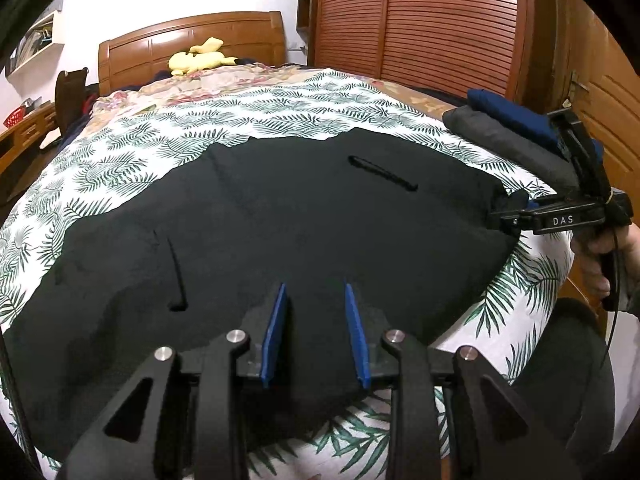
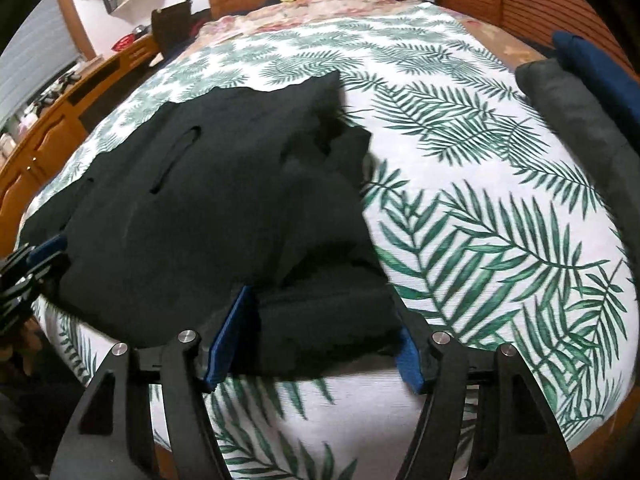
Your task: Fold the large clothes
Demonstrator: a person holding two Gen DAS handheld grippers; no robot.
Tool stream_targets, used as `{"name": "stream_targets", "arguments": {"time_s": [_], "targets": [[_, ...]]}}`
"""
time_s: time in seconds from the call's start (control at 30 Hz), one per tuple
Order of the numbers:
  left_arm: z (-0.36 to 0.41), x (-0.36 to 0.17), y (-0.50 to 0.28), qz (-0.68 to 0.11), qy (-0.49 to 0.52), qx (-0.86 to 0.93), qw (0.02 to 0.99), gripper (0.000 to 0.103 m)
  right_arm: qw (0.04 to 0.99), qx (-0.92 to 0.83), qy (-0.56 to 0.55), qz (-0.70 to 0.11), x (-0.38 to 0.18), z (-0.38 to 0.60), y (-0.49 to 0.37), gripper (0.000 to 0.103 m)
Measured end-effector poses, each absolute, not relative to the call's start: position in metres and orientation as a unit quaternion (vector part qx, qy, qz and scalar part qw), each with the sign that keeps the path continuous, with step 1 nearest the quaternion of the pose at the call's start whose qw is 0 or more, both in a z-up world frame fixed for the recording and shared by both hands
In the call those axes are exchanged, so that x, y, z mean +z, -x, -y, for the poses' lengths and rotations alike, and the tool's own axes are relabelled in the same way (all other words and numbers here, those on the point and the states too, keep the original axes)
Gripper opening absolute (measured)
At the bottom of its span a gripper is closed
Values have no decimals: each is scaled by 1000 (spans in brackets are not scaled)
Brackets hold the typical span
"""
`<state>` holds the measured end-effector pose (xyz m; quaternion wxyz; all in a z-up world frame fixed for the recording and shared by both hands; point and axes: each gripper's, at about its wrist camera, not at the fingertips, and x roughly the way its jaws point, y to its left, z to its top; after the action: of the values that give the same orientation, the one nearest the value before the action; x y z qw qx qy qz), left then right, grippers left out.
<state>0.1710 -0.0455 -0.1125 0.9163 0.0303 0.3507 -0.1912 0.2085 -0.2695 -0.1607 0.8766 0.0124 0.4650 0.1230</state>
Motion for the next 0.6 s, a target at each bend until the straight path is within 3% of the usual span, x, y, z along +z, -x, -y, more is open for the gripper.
{"name": "stream_targets", "arguments": {"time_s": [0.1,0.17,0.27,0.6], "targets": [[45,-112,-171,-350,-30,-191,916,29,876,132,-16,-463,-160,268,-209,52],[45,-112,-171,-350,-30,-191,916,29,875,145,-26,-462,-159,267,-209,29],[43,-112,-171,-351,-27,-190,917,29,880,153,-25,-450,-150,263,-208,17],[3,-105,-163,-340,-4,-163,926,29,911,188,-13,-366,-85,224,-206,13]]}}
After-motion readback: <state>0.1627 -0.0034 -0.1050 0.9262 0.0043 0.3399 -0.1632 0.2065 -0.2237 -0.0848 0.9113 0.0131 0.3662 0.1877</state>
